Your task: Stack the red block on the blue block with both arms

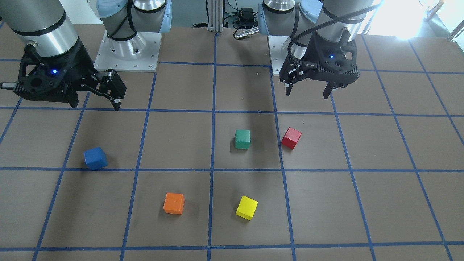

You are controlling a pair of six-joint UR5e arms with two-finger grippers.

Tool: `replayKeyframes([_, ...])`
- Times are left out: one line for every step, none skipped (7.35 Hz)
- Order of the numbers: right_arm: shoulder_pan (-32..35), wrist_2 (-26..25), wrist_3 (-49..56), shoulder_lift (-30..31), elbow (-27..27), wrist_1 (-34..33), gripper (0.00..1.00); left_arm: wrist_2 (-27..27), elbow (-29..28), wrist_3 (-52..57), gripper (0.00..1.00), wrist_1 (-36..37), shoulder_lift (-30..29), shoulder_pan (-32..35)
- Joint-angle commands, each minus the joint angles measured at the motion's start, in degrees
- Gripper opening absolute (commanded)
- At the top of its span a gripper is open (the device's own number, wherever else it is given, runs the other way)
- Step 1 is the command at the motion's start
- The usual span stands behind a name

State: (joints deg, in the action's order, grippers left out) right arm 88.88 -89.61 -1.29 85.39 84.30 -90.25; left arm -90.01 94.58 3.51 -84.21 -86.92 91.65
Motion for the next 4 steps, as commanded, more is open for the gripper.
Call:
replayKeyframes([-0.02, 0.05, -0.28, 0.12, -0.53, -0.02, 1.00, -0.17, 0.43, 0.00, 1.00, -0.07, 0.26, -0.07])
replayKeyframes([-0.02, 0.05, -0.20, 0.04, -0.28, -0.19, 1.00, -0.17, 0.78, 0.00, 1.00, 0.01, 0.61, 0.02])
replayKeyframes([0.07, 0.05, 0.06, -0.05, 0.16, -0.11, 1.00, -0.17, 0.87, 0.00, 1.00, -0.25, 0.88, 0.02])
replayKeyframes([-0.02, 0.05, -0.28, 0.04, 0.08, 0.24, 1.00, -0.25, 1.31, 0.17, 1.00, -0.25, 1.14, -0.07])
